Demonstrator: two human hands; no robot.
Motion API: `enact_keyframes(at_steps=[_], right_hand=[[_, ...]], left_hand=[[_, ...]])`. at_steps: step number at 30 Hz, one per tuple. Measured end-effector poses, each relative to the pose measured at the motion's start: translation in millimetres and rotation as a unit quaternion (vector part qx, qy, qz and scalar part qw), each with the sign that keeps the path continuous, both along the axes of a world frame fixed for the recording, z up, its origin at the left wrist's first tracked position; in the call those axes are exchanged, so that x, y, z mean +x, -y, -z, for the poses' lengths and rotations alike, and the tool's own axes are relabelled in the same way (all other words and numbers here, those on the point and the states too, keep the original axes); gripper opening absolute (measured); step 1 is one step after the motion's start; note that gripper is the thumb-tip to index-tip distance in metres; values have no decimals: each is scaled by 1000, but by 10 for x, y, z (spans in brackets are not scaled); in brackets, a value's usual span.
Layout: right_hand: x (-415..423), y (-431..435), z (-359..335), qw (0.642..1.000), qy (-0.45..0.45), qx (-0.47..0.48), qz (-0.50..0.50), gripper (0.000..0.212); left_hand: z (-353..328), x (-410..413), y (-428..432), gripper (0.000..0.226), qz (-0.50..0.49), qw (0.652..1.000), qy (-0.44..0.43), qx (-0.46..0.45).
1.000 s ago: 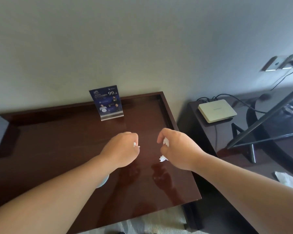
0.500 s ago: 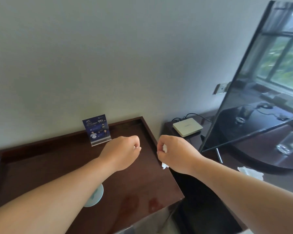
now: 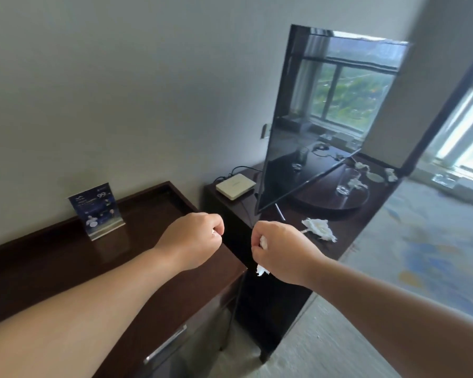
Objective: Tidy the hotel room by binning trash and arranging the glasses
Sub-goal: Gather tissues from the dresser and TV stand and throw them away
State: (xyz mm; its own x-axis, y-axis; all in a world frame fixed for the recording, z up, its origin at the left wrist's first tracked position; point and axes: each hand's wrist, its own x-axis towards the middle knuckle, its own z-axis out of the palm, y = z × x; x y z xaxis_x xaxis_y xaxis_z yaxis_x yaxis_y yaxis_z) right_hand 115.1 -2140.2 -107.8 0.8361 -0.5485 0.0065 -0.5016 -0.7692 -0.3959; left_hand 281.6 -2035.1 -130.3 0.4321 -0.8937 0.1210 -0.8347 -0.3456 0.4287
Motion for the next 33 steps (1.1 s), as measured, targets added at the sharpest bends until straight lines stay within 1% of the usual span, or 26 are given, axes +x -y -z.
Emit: enact_keyframes(at_steps=[4, 8, 13, 17, 26, 33], right_hand=[[-311, 76, -13, 999, 8, -13, 29, 4], [-619, 205, -24, 998, 8, -24, 55, 4], [-1007, 520, -50, 997, 14, -23, 79, 6], [-1339, 847, -43, 996, 12, -28, 86, 7], [-2025, 1647, 57, 995, 38, -8, 94, 5], [-2273, 2011, 198, 994, 43, 17, 99, 6]], left_hand=[[-7, -261, 155, 23, 38, 999, -5, -2], [-38, -504, 395, 22, 69, 998, 10, -9], [-79, -867, 777, 20, 92, 995, 26, -22], [-81, -1224, 1108, 20, 104, 994, 23, -15], [-15, -1877, 1833, 21, 95, 995, 29, 10], [127, -2103, 2185, 19, 100, 994, 32, 35]])
